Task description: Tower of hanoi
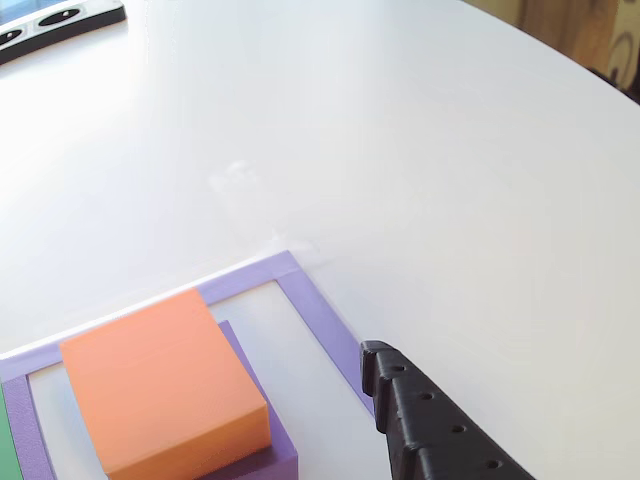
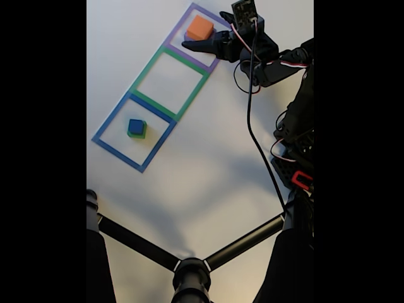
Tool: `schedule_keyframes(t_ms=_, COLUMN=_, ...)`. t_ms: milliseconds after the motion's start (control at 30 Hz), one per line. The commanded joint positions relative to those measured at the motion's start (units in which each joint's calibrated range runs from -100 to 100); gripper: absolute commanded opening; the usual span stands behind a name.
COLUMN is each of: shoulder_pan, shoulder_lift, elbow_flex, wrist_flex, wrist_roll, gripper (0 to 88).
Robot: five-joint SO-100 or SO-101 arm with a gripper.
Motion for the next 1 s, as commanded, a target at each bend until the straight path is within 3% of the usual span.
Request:
schedule_keyframes(t_ms=0, shoulder_pan=-1.56, shoulder_lift=-0.42, elbow_flex=-2.23, wrist_flex=-2.01, wrist_roll=0.0, gripper=50.0)
schedule_keyframes(t_ms=967, shoulder_pan=-4.15, shoulder_lift=5.67, elbow_flex=-6.05, wrist_flex=-4.6, wrist_roll=0.0, gripper=40.4)
